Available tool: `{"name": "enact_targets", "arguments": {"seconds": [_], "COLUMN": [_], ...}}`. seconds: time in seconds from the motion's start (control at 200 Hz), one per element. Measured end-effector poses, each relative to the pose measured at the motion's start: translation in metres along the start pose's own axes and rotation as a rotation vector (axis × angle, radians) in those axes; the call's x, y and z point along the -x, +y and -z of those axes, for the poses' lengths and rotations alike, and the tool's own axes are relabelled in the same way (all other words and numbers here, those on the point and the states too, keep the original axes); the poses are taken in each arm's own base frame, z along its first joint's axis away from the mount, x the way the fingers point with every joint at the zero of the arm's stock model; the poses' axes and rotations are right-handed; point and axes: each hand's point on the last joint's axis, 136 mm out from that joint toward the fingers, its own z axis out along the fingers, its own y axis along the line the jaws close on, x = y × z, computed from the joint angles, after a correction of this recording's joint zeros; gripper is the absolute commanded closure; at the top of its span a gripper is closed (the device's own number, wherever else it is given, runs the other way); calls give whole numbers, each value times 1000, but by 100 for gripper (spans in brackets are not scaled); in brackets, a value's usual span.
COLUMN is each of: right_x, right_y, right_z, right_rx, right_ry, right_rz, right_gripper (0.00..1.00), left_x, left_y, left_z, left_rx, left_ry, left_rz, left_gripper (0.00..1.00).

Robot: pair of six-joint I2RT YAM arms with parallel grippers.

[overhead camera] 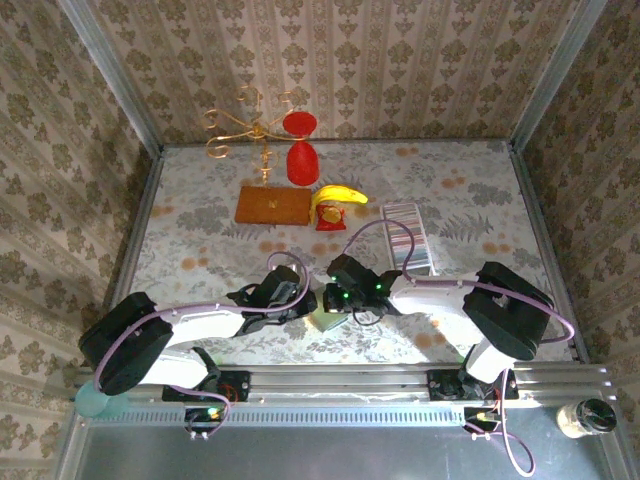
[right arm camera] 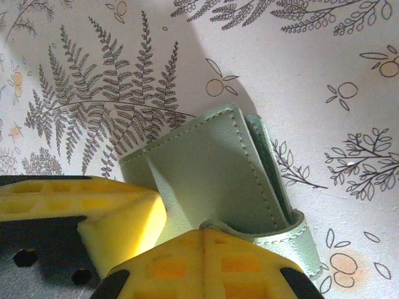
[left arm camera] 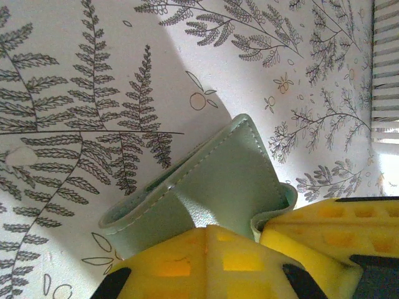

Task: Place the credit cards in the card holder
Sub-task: Close the button on the card holder.

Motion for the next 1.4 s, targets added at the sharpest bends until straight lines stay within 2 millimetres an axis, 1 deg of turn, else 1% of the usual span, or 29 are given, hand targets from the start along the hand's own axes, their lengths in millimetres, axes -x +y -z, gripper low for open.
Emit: {"name": "enact_targets", "arguments": {"seconds": [0.26, 0.51, 0.93, 1.045, 1.2, 1.325, 1.405], "right_x": [0, 1, 1, 1, 1, 1, 2], "right_y": [-1, -6, -9, -12, -11, -10, -8], "right_z": [-6, -9, -13, -15, -15, -15, -11], "right_rx": [20, 101, 83, 121, 174, 186, 172], "right_ry": [22, 46, 79, 75, 68, 59, 39], "right_rz": [-22, -82, -64, -73, -79, -78, -71], "right_gripper": [100, 100, 100, 100, 100, 100, 100], "left_x": [-1, 0, 0, 0, 0, 0, 0], "left_y": [0, 1, 2, 2, 2, 2, 2], "left_z": [0, 0, 0, 0, 0, 0, 0], "left_rx": [2, 6, 15, 24, 32, 37, 41], "left_ry": [-1, -3, -10, -13, -18, -21, -19], "left_rz": [-3, -3, -6, -9, -14, -17, -18], "left_gripper": [100, 100, 100, 100, 100, 100, 99]}}
